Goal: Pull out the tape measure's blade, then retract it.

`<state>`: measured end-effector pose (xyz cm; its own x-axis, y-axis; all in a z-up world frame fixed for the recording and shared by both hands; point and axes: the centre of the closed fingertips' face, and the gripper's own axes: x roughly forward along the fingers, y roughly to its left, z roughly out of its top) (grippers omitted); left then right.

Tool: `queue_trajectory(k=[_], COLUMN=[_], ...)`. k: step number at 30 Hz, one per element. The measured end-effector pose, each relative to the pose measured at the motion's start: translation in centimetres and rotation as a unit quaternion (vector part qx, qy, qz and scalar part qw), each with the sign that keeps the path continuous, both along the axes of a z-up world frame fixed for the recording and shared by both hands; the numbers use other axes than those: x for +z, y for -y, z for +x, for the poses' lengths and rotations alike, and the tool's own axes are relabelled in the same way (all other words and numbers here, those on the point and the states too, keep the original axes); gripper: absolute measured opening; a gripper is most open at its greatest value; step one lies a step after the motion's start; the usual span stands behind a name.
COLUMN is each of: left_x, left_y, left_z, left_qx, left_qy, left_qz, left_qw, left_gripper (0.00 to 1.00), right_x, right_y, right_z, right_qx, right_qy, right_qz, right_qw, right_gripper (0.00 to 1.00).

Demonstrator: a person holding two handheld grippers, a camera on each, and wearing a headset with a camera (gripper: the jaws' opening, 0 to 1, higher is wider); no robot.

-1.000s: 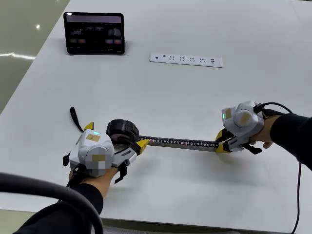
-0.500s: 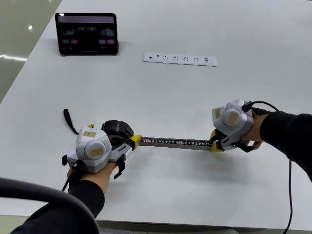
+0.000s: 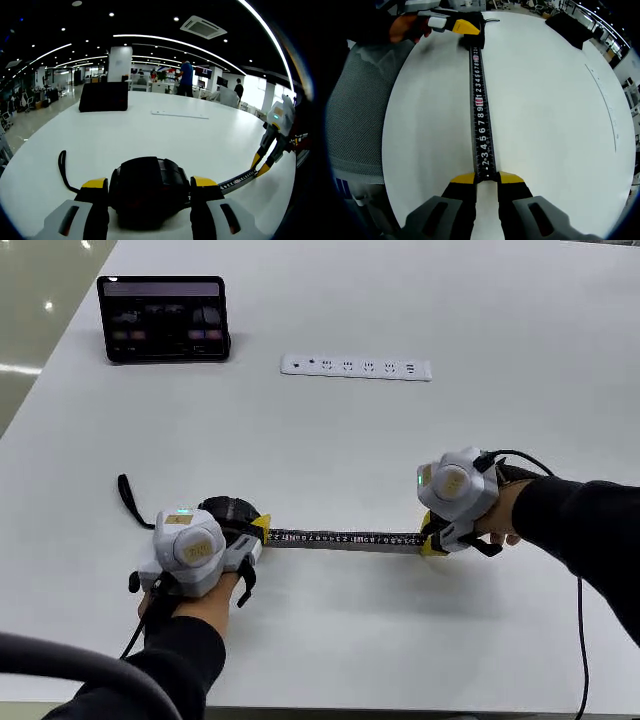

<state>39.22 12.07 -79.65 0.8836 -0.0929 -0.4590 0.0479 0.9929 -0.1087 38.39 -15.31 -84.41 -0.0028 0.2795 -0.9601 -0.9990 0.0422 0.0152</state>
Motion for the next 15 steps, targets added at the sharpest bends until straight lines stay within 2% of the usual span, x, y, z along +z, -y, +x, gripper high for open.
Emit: queue_trajectory(k=[6,9,15], left_x=[-0.27,-0.51,-0.5], left_y=[-0.07,-0.15,-0.1], left_z=[0.0,-0.05,0.0], left_qx=[-0.007,-0.011,-0.011], left_qy=[-0.007,-0.02,-0.02], left_qz=[0.001,0.012,0.006], left_qw=[1.0,0.9997,0.9997], left_gripper=[0.61,0.6,0.59], right_x=[-0.02,-0.05,-0.12], right_y=[-0.02,0.01,-0.04], right_z=[0.02,0.04,0.04], right_qx=[0.003,0.001,-0.005], right_qy=[0.001,0.002,0.002], right_qz=[-0.001,0.002,0.002], right_qw=[1.0,1.0,1.0], right_gripper=[0.11,0.11,0.1])
